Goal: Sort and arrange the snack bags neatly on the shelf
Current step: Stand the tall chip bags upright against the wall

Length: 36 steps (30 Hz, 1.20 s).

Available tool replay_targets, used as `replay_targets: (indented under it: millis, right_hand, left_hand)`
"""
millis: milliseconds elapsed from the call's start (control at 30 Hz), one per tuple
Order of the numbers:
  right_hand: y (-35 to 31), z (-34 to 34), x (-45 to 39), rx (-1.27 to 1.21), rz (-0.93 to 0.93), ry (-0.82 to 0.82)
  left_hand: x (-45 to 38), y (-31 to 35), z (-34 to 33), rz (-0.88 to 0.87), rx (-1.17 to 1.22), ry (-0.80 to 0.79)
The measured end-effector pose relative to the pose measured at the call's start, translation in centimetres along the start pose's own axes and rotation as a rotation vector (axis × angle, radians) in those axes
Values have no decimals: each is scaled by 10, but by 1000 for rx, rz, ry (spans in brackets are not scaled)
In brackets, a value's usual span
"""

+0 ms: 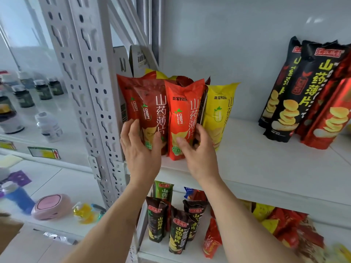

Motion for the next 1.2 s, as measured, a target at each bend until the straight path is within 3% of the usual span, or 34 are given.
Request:
replay_targets:
  millis: [200,367,1200]
  right_hand:
    - [-3,-6,-5,25,17,118]
    - [2,-11,-10,31,-6,125]
    - [11,30,-14,43,-18,91]
  left_hand:
    - [-9,-10,-5,175,50,-135]
    - [-12,-15,-12,243,72,-186]
    - [-22,-9,-56,162,88,-319]
Point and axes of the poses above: each hand's wrist, its own x-axis away from the middle knuckle, its own z-axis out of the back of the hand, y = z × x, the point moved 9 cm from there along -x, towards the middle knuckle, and after that the axes turned 13 degrees about -x, right-handed, at the moved point
